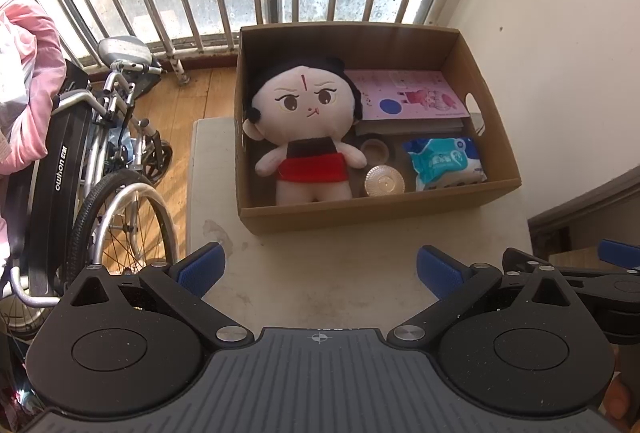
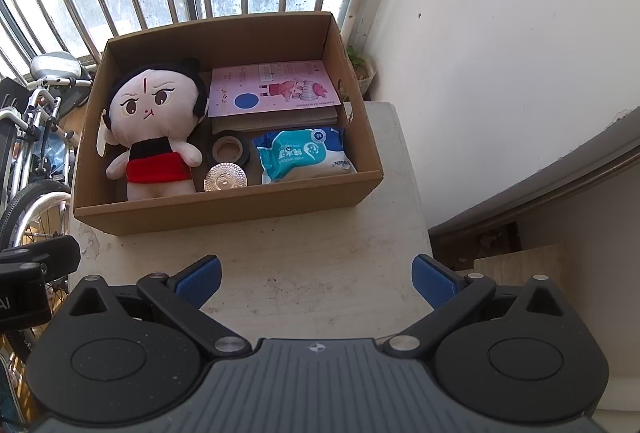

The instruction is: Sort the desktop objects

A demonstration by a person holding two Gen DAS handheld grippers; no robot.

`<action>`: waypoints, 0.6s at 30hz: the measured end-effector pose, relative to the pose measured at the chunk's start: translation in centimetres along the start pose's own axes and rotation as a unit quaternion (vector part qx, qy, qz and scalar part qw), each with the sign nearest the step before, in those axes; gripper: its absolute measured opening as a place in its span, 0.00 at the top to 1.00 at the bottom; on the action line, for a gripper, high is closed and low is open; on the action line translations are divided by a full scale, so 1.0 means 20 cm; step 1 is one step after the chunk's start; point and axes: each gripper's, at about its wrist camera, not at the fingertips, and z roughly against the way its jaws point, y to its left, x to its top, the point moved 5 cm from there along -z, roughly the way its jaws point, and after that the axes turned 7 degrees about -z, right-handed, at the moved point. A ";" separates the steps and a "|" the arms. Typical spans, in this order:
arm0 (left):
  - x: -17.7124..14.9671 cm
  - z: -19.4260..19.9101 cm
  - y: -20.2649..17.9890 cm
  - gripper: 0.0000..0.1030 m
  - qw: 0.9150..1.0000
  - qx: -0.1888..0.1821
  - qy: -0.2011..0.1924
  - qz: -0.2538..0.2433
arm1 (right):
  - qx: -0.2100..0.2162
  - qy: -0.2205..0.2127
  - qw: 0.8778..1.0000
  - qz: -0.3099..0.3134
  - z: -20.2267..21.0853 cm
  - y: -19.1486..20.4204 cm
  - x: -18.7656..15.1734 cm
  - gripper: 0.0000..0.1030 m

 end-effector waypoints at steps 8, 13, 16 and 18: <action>0.00 0.00 0.00 0.00 1.000 0.000 0.001 0.000 | 0.000 -0.001 1.000 0.000 0.00 0.00 0.00 0.00; 0.00 0.00 0.01 0.00 1.000 0.000 0.001 0.000 | 0.000 0.000 1.000 0.000 0.00 0.00 0.00 0.00; 0.00 0.00 0.01 0.00 1.000 0.000 0.002 0.000 | 0.000 0.000 1.000 0.000 0.00 0.00 0.00 0.00; 0.00 0.00 0.01 0.00 1.000 0.000 0.002 0.000 | -0.001 0.000 1.000 0.000 0.00 0.00 0.00 0.00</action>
